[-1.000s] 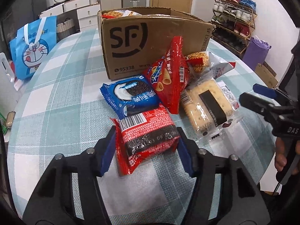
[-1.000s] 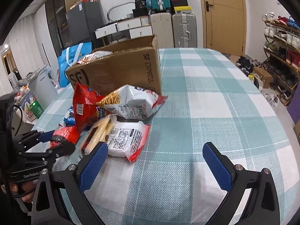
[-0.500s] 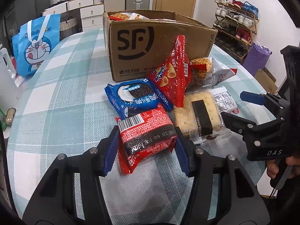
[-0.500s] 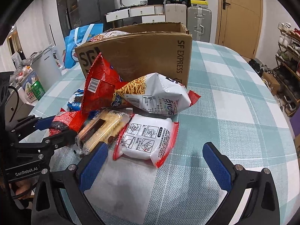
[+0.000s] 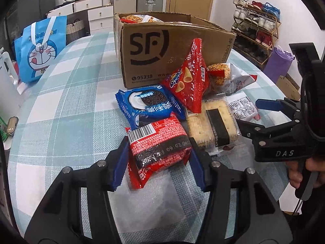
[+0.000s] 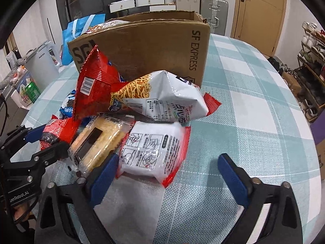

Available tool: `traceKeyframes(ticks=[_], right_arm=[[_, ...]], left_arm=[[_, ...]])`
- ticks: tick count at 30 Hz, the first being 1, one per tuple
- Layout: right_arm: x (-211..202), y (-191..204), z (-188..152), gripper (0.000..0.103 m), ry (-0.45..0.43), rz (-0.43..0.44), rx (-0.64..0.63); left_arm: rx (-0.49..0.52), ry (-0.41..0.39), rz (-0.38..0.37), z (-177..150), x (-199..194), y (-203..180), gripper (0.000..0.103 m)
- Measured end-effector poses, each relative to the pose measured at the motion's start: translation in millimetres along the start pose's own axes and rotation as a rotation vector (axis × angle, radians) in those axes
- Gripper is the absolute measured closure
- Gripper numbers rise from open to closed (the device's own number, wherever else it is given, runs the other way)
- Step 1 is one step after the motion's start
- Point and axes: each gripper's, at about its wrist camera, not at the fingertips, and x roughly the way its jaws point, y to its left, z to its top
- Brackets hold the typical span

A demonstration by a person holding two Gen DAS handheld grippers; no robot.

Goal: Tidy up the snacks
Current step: 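Grasp the red barcode cookie bag with the left gripper while the right grasps the white-red noodle bag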

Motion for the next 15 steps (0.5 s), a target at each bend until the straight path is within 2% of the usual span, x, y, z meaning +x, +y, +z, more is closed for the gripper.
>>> traceKeyframes(ticks=[7,11,15], right_arm=[[-11,1,-7,0.045,-0.053,0.03,-0.013],[-20,4,-14,0.052,-0.095,0.01,-0.038],[-31,3,-21,0.053,-0.134,0.023,-0.036]], left_arm=[[0.004,-0.003,-0.001,0,-1,-1,0.051],[0.01,-0.013,0.0,-1,-3,-2,0.051],[0.017,-0.025,0.001,-2,-6,-4,0.051]])
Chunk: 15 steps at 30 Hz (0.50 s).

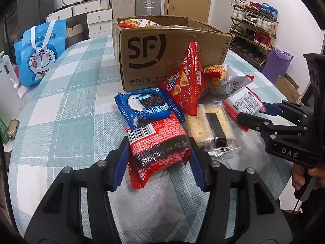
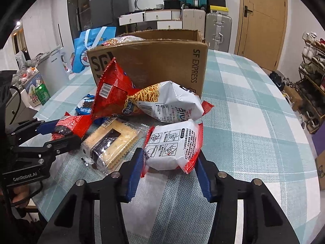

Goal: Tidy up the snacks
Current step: 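Grasp the red barcode cookie bag with the left gripper while the right grasps the white-red noodle bag, then carry both bags into the cardboard box and open both grippers to release them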

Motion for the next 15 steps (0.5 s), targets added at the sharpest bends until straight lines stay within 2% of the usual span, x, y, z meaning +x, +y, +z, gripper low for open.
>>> traceKeyframes(ticks=[15], right_arm=[[-31,-9,-19,0.054,-0.107,0.077,0.043]], left_arm=[[0.013,-0.049,-0.02,-3,-17,-6,0.051]])
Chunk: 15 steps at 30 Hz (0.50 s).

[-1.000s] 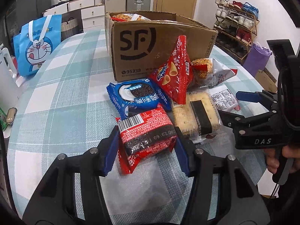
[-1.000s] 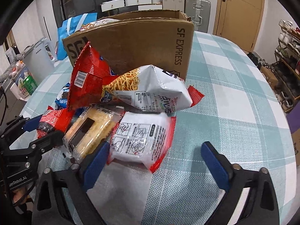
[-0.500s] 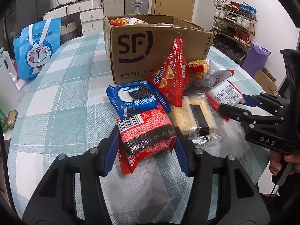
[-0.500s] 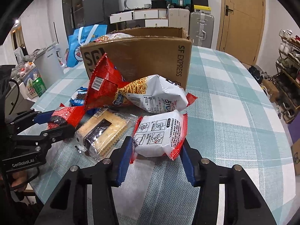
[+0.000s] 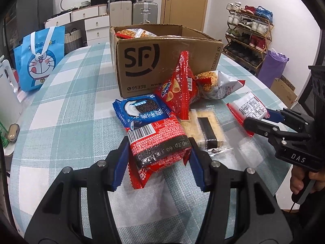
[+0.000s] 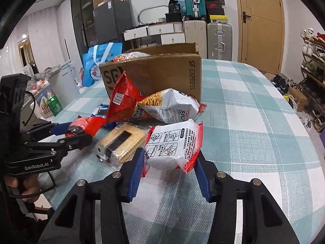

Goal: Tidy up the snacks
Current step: 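Carry both bags into the cardboard box and open both grippers to release them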

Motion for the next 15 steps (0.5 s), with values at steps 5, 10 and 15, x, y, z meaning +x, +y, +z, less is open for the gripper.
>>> traceKeyframes(ticks=[5,10,15], right_arm=[[-13,4,4,0.054,-0.061,0.019,-0.012],[-22,5,6,0.054,-0.102,0.029,-0.013],[-30,6,8,0.054,-0.136,0.036,-0.009]], left_arm=[[0.007,-0.022,-0.013,1,-7,-4,0.051],[0.009,-0.042,-0.022,3,-15,-7,0.051],[0.001,-0.067,-0.033,6,-24,-7,0.051]])
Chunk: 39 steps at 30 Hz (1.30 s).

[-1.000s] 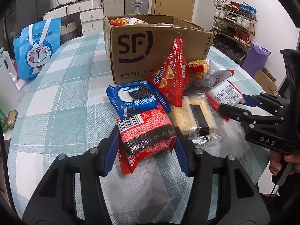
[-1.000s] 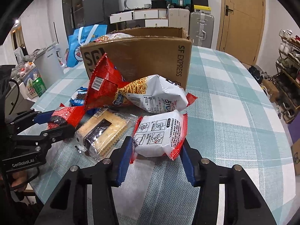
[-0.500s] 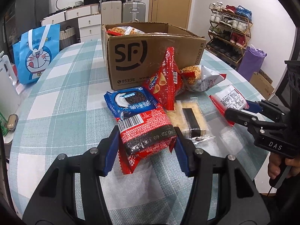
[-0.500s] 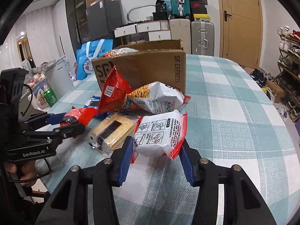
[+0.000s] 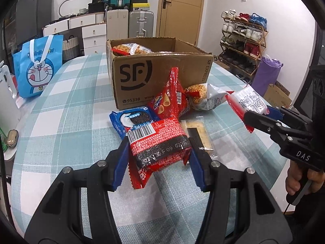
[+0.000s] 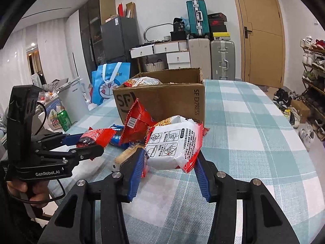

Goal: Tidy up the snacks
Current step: 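Carry both bags into the cardboard box and open both grippers to release them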

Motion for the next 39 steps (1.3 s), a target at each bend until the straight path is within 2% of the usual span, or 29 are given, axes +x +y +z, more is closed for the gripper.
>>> traceKeyframes(ticks=[20,30,39], right_arm=[[-14,0,19,0.054,-0.083,0.042,0.029],[-13,6,39,0.054,-0.114,0.044,0.003],[-7,2,70,0.054,-0.15,0.058,0.018]], left_arm=[[-0.007,-0.08,-0.009,24,-29,-5,0.051],[0.015,-0.133,0.0,60,-34,-12,0.051],[0.015,-0.164,0.024,102,-28,-11,0.051]])
